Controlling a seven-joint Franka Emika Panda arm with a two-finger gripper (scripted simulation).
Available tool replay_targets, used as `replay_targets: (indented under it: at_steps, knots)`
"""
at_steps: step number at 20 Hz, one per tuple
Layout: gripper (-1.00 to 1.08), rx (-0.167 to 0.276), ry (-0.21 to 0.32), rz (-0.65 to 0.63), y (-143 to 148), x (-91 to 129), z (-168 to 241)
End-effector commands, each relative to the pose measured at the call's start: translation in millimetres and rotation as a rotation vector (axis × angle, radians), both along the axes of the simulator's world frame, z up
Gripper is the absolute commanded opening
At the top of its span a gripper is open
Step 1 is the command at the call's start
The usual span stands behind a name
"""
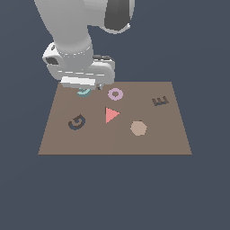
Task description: Insert a designated object into the corresponding slot on a board.
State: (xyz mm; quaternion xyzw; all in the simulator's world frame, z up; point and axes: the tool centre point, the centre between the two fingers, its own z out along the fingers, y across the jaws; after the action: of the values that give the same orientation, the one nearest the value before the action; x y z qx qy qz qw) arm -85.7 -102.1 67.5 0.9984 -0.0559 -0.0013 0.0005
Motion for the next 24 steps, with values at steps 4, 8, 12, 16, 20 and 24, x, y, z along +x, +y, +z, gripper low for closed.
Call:
replay_targets:
  at_steps: [4, 8, 12, 16, 20, 24]
  knots:
    - [1.00, 0.000, -0.002, -0.015, -16, -10, -15]
    - [1.00, 0.000, -0.001, -0.017, -18, -11, -16]
    - [1.00, 0.000, -0.001, -0.017, -18, -11, -21]
    - [1.00, 0.001, -0.002, -0.017, -19, -11, -33]
    - [1.00, 0.001, -0.002, -0.017, -19, -11, -38]
    - [-1.00, 0.001, -0.002, -0.017, -19, -11, -38]
